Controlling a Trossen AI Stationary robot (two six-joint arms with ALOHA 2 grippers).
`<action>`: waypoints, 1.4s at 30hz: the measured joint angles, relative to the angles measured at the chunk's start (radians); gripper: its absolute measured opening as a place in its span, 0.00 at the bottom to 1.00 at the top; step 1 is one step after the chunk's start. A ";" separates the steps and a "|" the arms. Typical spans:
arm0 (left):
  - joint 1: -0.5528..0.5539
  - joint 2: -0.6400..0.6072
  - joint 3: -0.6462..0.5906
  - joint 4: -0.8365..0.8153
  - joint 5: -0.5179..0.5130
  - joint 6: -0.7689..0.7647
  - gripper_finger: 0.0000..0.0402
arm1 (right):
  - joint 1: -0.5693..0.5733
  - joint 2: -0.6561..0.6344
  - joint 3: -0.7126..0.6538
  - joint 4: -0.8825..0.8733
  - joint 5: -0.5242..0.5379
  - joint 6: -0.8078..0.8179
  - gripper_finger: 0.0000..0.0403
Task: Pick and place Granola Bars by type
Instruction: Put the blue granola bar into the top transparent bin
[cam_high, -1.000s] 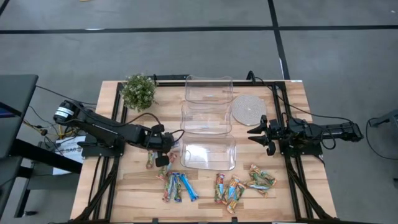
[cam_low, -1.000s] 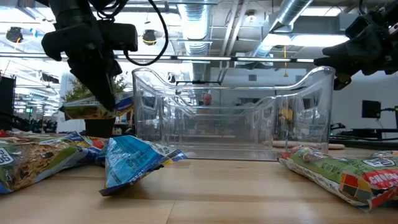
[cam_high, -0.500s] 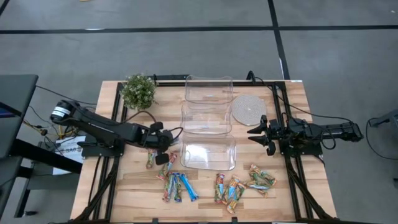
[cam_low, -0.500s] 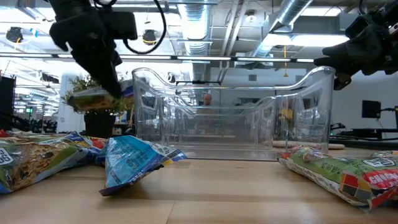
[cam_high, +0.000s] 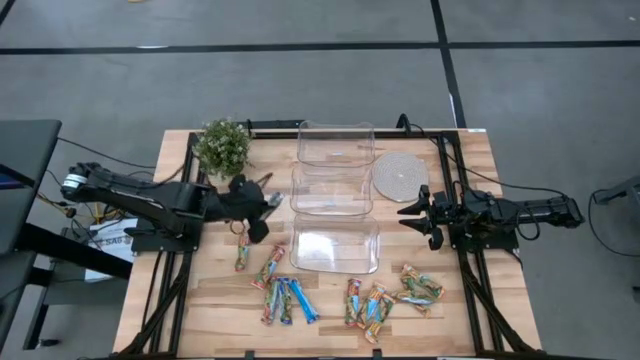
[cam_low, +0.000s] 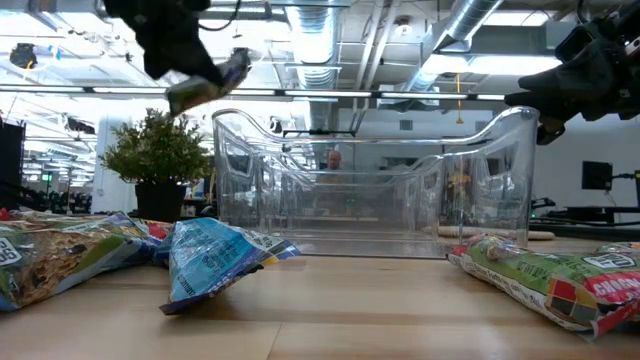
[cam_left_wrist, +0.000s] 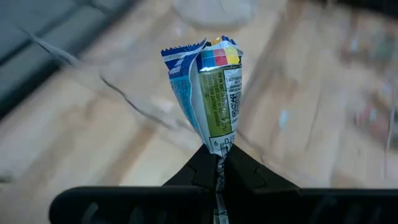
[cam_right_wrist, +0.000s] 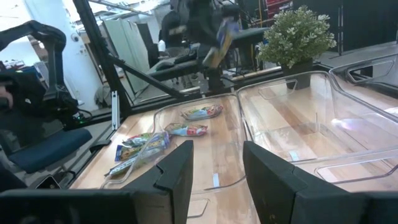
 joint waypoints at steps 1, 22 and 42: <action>0.003 -0.018 0.000 0.016 -0.021 0.000 0.01 | 0.000 0.000 0.000 0.000 0.000 0.000 0.33; 0.026 -0.112 0.001 0.403 -0.140 0.106 0.01 | 0.000 0.000 0.000 0.000 0.000 0.000 0.33; 0.259 -0.071 0.000 0.511 -0.132 0.202 0.01 | 0.000 0.000 0.000 0.000 0.000 0.000 0.33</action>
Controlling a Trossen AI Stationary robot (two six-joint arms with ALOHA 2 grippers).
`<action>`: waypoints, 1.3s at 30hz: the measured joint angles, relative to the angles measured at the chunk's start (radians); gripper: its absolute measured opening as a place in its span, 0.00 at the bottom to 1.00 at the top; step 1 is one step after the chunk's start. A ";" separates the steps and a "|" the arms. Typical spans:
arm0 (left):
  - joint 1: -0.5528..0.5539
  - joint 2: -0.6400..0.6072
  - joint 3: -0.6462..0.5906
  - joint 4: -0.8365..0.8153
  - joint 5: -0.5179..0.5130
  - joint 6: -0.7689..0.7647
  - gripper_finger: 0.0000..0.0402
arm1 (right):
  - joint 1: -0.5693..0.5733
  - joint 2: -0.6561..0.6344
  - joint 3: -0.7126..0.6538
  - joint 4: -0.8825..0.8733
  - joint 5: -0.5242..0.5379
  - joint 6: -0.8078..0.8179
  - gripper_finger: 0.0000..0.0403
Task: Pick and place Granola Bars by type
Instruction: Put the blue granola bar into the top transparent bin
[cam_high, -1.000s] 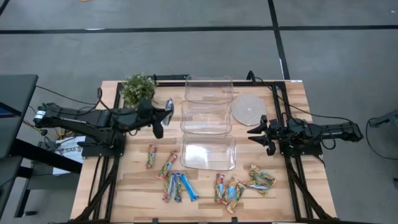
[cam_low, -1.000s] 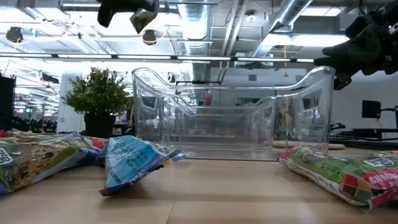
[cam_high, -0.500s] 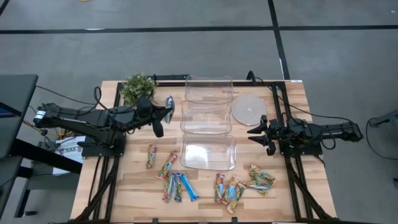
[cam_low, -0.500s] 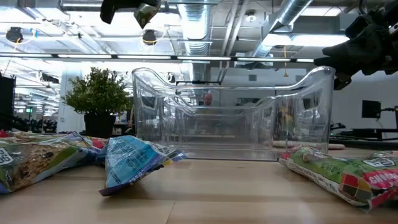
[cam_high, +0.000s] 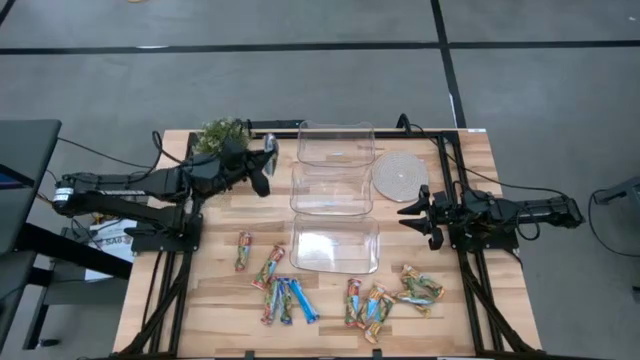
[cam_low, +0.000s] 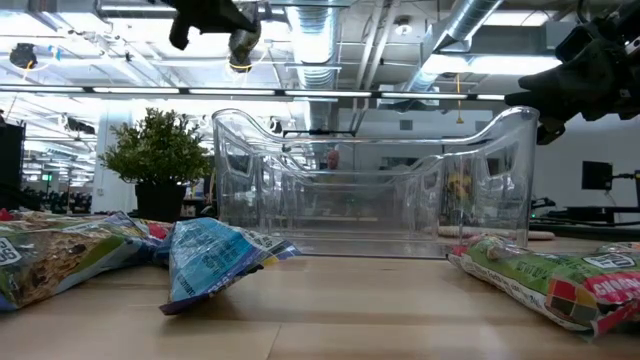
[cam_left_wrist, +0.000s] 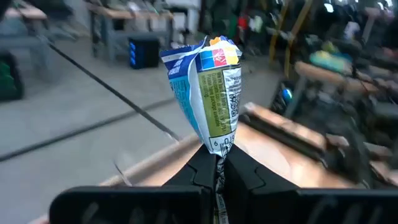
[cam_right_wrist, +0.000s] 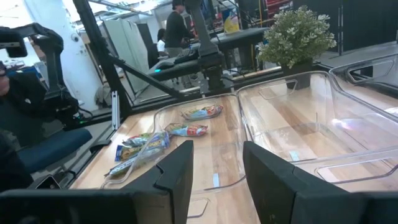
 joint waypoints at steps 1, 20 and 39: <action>0.022 0.008 0.001 0.023 0.001 0.007 0.01 | 0.000 0.000 0.000 0.000 0.000 0.000 0.33; 0.293 0.194 0.000 0.352 0.134 0.015 0.01 | 0.000 0.000 0.000 0.000 0.000 0.000 0.33; 0.313 0.415 0.283 0.110 0.290 0.246 0.01 | 0.000 0.000 0.000 0.000 0.000 0.000 0.33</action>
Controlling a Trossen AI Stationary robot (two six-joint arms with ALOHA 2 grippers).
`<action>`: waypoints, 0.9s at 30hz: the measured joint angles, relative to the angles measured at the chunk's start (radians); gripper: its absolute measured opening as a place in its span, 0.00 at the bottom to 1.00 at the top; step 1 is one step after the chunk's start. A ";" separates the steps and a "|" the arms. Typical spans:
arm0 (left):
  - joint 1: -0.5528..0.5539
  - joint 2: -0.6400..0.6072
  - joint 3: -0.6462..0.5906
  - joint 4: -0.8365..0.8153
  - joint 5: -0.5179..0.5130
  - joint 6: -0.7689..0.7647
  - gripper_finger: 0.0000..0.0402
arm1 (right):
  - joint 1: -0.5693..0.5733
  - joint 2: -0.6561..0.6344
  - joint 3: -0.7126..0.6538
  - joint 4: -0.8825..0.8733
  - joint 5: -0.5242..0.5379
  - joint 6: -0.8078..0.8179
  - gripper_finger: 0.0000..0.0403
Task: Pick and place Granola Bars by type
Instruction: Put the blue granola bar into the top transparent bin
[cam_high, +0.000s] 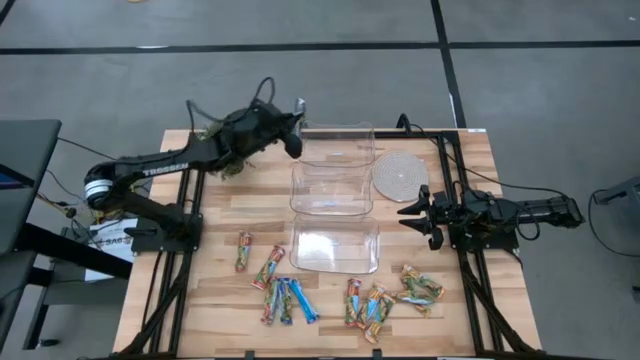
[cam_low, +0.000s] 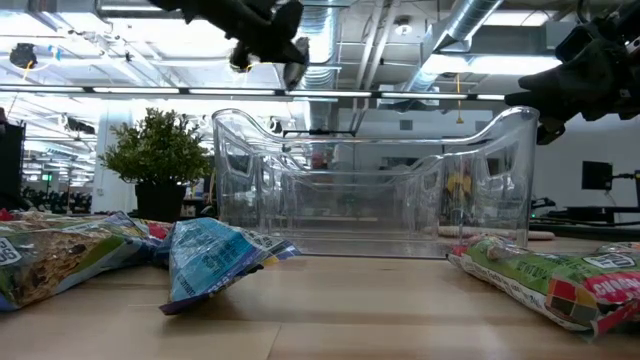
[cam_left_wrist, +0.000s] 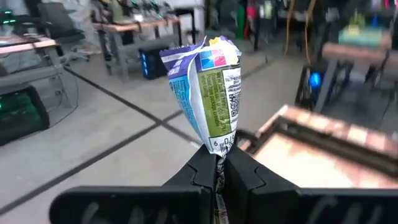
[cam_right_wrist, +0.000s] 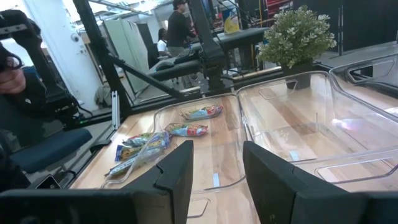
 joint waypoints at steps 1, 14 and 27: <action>0.001 0.023 0.036 -0.035 0.002 0.024 0.01 | 0.000 0.000 0.000 0.000 0.000 0.000 0.33; 0.013 0.311 0.398 -0.501 0.029 0.158 0.01 | 0.000 0.000 0.000 0.000 0.000 0.000 0.33; 0.027 0.507 0.513 -0.622 0.051 0.180 0.01 | 0.000 0.000 0.000 0.000 0.000 0.000 0.33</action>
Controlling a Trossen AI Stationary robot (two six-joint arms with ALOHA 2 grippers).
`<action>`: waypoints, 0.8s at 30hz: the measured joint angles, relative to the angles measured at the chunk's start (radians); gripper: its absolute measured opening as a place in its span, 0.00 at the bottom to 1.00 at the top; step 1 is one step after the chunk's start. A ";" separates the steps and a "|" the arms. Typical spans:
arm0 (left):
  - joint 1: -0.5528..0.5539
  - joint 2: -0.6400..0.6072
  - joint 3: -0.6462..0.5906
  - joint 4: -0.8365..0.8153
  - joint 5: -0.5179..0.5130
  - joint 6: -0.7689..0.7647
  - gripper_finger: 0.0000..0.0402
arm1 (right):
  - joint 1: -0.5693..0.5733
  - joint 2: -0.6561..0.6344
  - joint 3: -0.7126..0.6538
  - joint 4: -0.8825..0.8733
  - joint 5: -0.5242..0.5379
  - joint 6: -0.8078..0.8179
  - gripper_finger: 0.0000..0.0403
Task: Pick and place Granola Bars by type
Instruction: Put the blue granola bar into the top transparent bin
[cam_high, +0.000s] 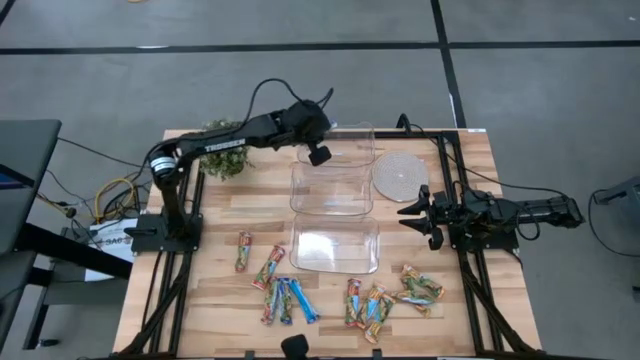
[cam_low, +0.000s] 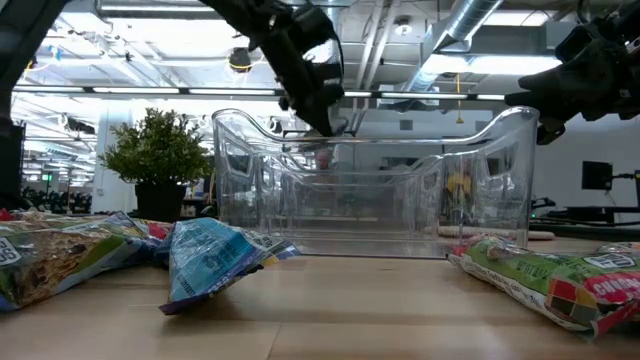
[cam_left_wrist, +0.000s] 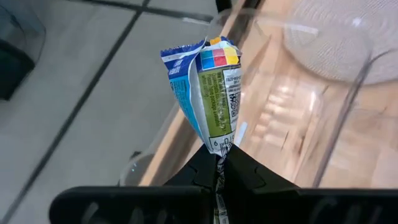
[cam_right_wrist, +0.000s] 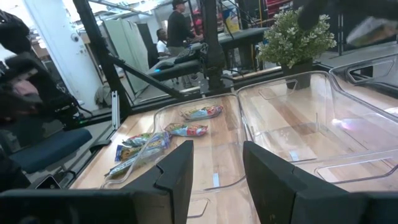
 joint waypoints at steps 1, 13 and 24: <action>0.002 0.011 0.000 -0.001 0.000 -0.015 0.01 | 0.000 0.000 0.000 0.000 0.000 0.000 0.33; 0.037 0.025 0.000 0.049 0.044 -0.335 0.01 | 0.000 0.000 0.000 0.000 0.000 0.000 0.33; 0.082 0.026 0.000 0.040 0.174 -0.916 0.01 | 0.000 0.000 0.000 0.000 0.000 0.000 0.33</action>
